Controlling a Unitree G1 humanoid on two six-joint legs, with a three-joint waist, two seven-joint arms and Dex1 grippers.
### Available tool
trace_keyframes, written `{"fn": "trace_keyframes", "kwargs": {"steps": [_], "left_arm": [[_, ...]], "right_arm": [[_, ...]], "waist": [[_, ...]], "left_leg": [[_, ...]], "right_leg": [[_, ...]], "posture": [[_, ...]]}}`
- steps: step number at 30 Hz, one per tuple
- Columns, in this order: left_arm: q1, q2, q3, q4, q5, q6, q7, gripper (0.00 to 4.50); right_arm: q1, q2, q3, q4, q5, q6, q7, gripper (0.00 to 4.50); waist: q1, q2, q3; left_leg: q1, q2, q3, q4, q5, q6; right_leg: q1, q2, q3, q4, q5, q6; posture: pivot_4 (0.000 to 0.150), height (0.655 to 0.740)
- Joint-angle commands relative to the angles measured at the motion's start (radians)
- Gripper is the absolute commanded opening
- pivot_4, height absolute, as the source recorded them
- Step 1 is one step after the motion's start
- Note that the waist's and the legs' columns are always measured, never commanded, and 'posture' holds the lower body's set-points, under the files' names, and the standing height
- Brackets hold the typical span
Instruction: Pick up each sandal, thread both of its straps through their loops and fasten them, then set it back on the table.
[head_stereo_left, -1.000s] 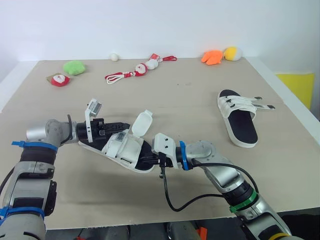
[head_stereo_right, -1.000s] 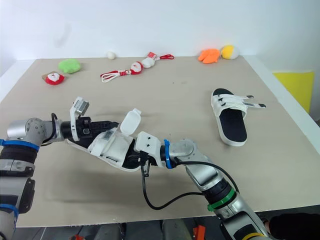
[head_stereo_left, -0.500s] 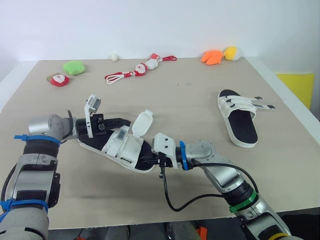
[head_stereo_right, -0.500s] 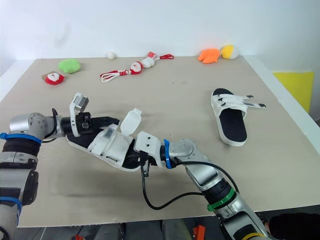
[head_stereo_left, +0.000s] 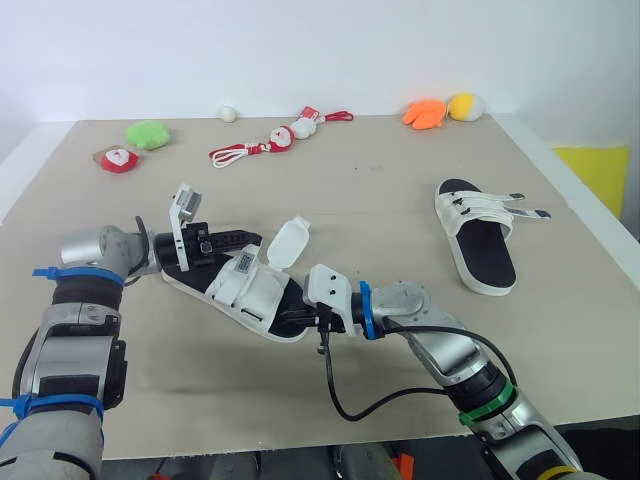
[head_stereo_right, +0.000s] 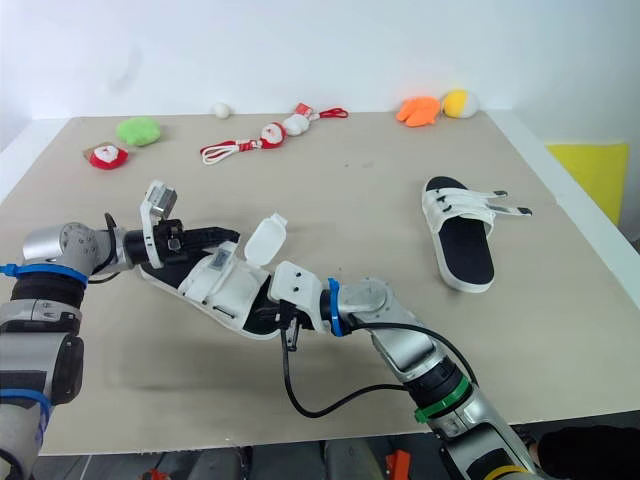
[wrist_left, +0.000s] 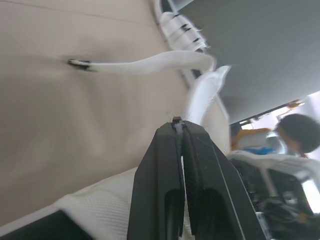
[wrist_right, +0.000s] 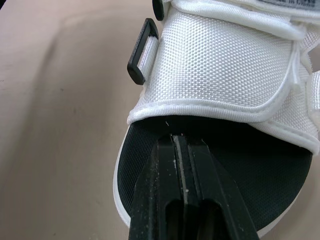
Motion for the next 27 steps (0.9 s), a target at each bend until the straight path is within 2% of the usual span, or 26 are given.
{"fn": "trace_keyframes", "kwargs": {"steps": [1,8,9,10,15,18,21,24,27], "left_arm": [[0.015,0.001,-0.017,-0.022,0.043,-0.045,-0.002,0.02],[0.02,0.009,-0.007,-0.036,0.059,-0.057,-0.012,0.02],[0.015,0.013,0.005,-0.036,0.053,-0.051,-0.011,0.69],[0.012,0.02,0.016,-0.042,0.045,-0.044,-0.014,1.0],[0.003,0.054,0.114,-0.08,0.008,-0.042,0.028,3.32],[0.033,0.077,0.183,-0.139,-0.022,-0.033,0.061,4.47],[0.111,0.112,0.213,-0.244,-0.045,-0.028,0.05,4.47],[0.32,0.204,0.147,-0.517,-0.063,-0.057,-0.073,4.47],[0.478,0.282,0.05,-0.663,0.04,-0.226,-0.119,4.47]], "right_arm": [[0.006,-0.004,-0.002,-0.013,0.002,0.001,0.004,0.0],[0.004,-0.008,-0.004,-0.01,0.002,-0.002,0.008,0.0],[0.003,-0.008,-0.004,-0.01,0.002,-0.002,0.008,0.0],[0.003,-0.007,-0.004,-0.01,0.002,-0.001,0.008,0.0],[0.006,-0.003,-0.008,-0.01,0.01,0.004,0.007,0.0],[0.008,0.003,-0.024,-0.013,0.031,0.022,0.003,0.0],[0.006,0.004,-0.043,-0.019,0.057,0.048,0.002,0.0],[0.001,0.01,-0.083,-0.028,0.11,0.099,0.004,0.0],[-0.009,0.011,-0.118,-0.039,0.157,0.148,0.006,0.0]], "waist": [[0.0,0.0,0.0],[0.0,0.0,0.0],[0.0,0.0,0.0],[0.0,0.0,0.0],[0.0,0.0,0.0],[0.0,0.0,0.0],[-0.002,0.0,0.0],[-0.01,0.0,0.0],[-0.003,0.0,0.0]], "left_leg": [[0.0,0.0,0.0,0.0,0.0,0.0],[0.0,0.0,0.0,0.0,0.0,0.0],[0.0,0.0,0.0,0.0,0.0,0.0],[0.0,0.0,0.0,0.0,0.0,0.0],[0.0,0.0,-0.001,0.0,0.0,0.0],[0.0,0.0,-0.001,0.0,0.0,0.0],[0.0,0.0,-0.001,0.0,0.0,0.0],[0.0,0.001,-0.001,-0.001,0.0,0.0],[0.0,0.001,-0.001,-0.002,0.0,-0.001]], "right_leg": [[0.0,0.0,0.0,0.0,0.0,0.0],[0.0,0.0,0.0,0.0,0.0,0.0],[0.0,0.0,0.0,0.0,0.0,0.0],[0.0,0.0,0.0,0.0,0.0,0.0],[0.0,0.0,0.0,0.0,0.0,0.0],[0.0,0.0,0.0,0.0,0.0,0.0],[0.0,0.0,0.0,0.0,0.0,0.0],[0.0,0.0,0.0,0.0,-0.001,0.0],[-0.001,-0.001,-0.001,0.001,-0.002,-0.002]], "posture": [[0.15,0.74],[0.15,0.74],[0.15,0.74],[0.15,0.74],[0.15,0.74],[0.15,0.74],[0.15,0.74],[0.15,0.74],[0.15,0.74]]}}
